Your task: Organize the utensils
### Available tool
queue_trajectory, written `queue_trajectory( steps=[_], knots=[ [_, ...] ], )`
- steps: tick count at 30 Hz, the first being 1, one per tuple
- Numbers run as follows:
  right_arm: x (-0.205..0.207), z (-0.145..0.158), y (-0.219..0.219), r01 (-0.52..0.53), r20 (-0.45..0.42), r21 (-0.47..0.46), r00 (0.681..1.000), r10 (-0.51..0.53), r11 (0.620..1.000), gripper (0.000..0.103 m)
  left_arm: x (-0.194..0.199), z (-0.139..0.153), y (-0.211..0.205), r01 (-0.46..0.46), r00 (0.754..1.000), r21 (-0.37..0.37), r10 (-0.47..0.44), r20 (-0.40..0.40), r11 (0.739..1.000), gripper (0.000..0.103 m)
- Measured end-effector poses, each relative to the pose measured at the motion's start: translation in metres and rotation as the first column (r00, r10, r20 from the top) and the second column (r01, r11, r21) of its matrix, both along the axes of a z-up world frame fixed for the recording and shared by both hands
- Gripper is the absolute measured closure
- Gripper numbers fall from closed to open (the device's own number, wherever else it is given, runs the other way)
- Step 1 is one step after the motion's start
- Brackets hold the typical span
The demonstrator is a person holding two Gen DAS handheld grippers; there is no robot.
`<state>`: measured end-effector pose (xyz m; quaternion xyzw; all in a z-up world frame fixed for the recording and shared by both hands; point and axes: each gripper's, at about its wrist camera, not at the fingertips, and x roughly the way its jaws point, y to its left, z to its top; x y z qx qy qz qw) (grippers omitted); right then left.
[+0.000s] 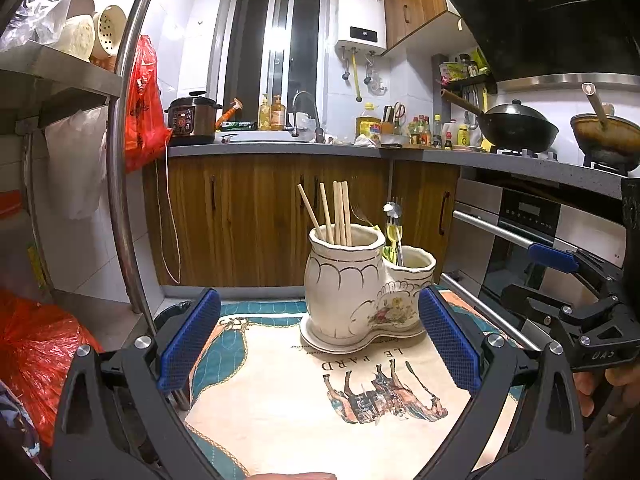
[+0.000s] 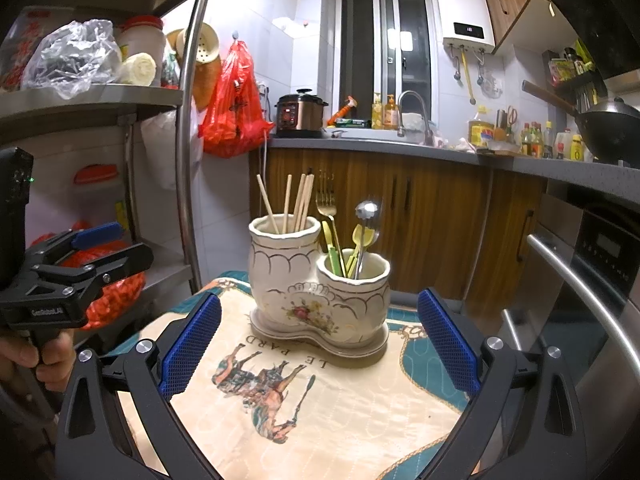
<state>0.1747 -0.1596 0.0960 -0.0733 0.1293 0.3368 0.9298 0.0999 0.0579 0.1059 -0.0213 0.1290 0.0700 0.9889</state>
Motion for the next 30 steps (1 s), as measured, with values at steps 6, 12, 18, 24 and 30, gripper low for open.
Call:
queue_trajectory(
  steps=[6,12,18,24,30],
  knots=[
    [0.0001,0.0001,0.0000,-0.001,0.000,-0.002,1.000,0.001,1.000,0.005,0.0002,-0.0001,-0.0003,0.002,1.000,-0.002,-0.002,-0.001,1.000,0.005],
    [0.0001,0.0004,0.0000,0.000,0.000,0.003,1.000,0.000,1.000,0.005,0.0005,-0.0005,-0.0004,0.005,1.000,0.003,-0.005,-0.003,1.000,0.005],
    [0.0002,0.0007,0.0005,0.000,-0.002,0.001,1.000,0.000,1.000,0.005,0.0007,-0.0009,0.0002,0.008,1.000,-0.001,-0.008,-0.002,1.000,0.005],
    [-0.0005,0.0011,0.0004,0.000,-0.001,0.002,1.000,0.000,1.000,0.005,0.0005,-0.0010,-0.0002,0.010,1.000,-0.001,-0.010,-0.003,1.000,0.005],
    [-0.0003,0.0014,-0.0003,-0.001,-0.001,0.005,1.000,0.001,1.000,0.005,-0.0004,-0.0015,-0.0015,0.017,1.000,0.005,-0.017,0.000,1.000,0.005]
  ],
)
